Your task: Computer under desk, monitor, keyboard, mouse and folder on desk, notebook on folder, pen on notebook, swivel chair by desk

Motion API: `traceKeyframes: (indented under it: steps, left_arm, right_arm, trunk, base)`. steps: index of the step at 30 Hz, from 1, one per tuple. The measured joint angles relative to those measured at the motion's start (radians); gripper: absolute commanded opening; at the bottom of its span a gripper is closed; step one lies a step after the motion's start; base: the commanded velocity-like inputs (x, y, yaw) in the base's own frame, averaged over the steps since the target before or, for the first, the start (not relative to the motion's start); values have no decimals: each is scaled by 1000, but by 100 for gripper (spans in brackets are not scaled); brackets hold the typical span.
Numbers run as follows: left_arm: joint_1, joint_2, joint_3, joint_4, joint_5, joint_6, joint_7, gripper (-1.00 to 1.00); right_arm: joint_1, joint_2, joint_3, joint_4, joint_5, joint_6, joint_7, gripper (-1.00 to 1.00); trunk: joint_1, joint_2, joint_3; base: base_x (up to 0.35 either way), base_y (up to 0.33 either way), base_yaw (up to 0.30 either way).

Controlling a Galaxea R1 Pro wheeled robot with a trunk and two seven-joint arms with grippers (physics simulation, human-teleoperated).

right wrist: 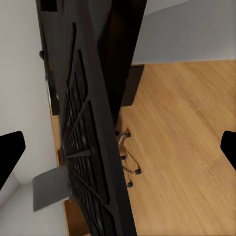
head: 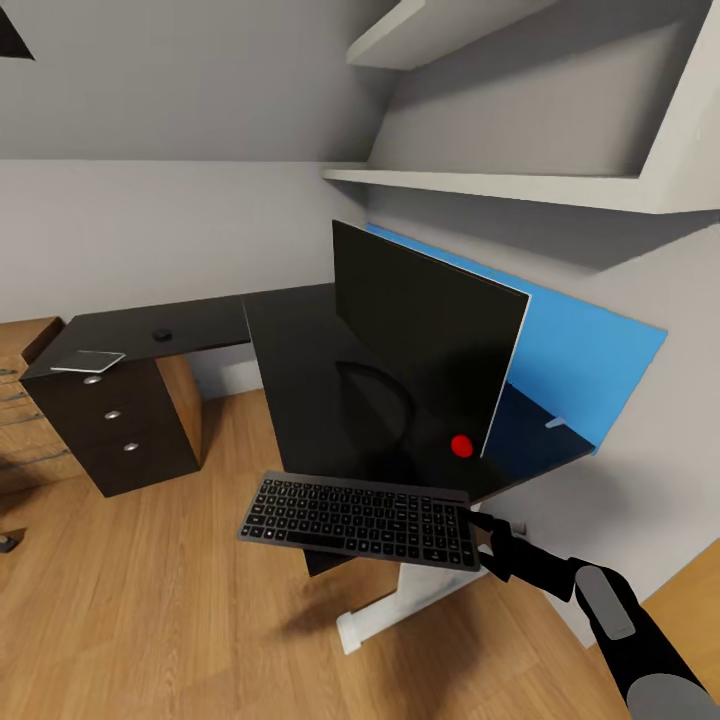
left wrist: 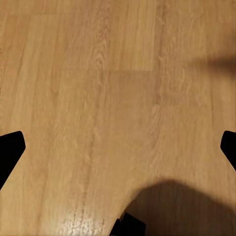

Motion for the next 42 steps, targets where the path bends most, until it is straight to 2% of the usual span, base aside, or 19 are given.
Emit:
traceKeyframes:
  steps: [10, 16, 27, 28, 31, 34, 36, 42]
  left_arm:
    - [0, 1, 0, 0, 1, 0, 0, 100]
    - [0, 1, 0, 0, 0, 0, 0, 100]
    - [0, 0, 0, 0, 0, 0, 0, 100]
    - [0, 0, 0, 0, 0, 0, 0, 100]
    - [0, 0, 0, 0, 0, 0, 0, 100]
    - [0, 0, 0, 0, 0, 0, 0, 100]
    - [0, 0, 0, 0, 0, 0, 0, 100]
    - [0, 0, 0, 0, 0, 0, 0, 100]
  right_arm:
    - [1, 2, 16, 2, 0, 1, 1, 100]
    - [1, 20, 22, 3, 1, 0, 0, 100]
    - [1, 25, 26, 13, 2, 0, 0, 100]
    - [2, 25, 28, 13, 2, 0, 0, -100]
    - [1, 24, 31, 14, -3, 1, 0, -100]
    - [1, 24, 31, 13, -28, 7, 3, -100]
    - [1, 24, 32, 13, -11, 3, 1, -100]
    - [1, 23, 32, 13, -10, 3, 1, -100]
  trunk:
    - [0, 0, 0]
    - [0, 0, 0]
    - [0, 0, 0]
    - [0, 0, 0]
    - [0, 0, 0]
    - [0, 0, 0]
    - [0, 0, 0]
    - [0, 0, 0]
  base:
    - [0, 0, 0]
    - [0, 0, 0]
    - [0, 0, 0]
    - [0, 0, 0]
    - [0, 0, 0]
    - [0, 0, 0]
    - [0, 0, 0]
    - [0, 0, 0]
